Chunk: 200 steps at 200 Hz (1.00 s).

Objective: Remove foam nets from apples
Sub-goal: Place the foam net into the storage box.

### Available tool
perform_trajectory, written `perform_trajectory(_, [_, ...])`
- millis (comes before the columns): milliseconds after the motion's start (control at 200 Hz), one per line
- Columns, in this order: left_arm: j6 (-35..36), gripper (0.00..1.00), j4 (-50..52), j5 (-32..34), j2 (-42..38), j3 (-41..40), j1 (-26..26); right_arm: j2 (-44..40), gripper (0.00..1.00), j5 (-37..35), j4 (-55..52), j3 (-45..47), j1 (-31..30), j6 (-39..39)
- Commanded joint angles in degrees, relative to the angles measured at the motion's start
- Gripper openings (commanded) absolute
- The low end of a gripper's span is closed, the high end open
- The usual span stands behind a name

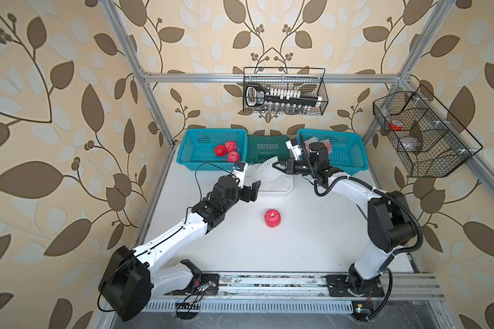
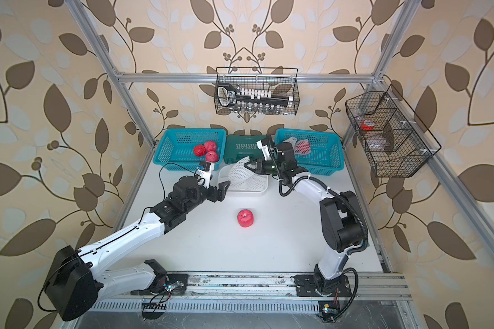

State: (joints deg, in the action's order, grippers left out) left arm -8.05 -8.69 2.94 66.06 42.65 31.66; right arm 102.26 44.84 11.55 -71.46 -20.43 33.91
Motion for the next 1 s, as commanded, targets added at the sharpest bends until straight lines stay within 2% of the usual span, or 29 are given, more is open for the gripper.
perform_trajectory(0, [-2.71, 0.84, -0.63, -0.48, -1.25, -1.31, -2.31, 2.97, 0.14, 0.13, 2.07, -1.99, -3.07, 1.43])
perform_trajectory(150, [-2.65, 0.8, 1.16, -3.08, 2.35, 1.02, -4.95, 6.77, 0.14, -5.99, 5.34, -2.32, -4.67, 3.17])
perform_trajectory(345, [0.6, 0.77, 3.44, -6.71, 8.82, 5.53, -5.12, 12.27, 0.16, -11.11, 5.27, -2.91, -3.43, 4.19])
perform_trajectory(630, [2.78, 0.75, 8.14, -10.62, 19.2, 13.14, -5.03, 14.79, 0.19, -17.82, 4.95, -0.1, -1.11, 4.42])
perform_trajectory(995, [6.1, 0.72, 15.81, -13.88, 32.34, 24.65, -4.06, 14.33, 0.27, -21.27, 1.02, 0.73, -1.46, 1.17])
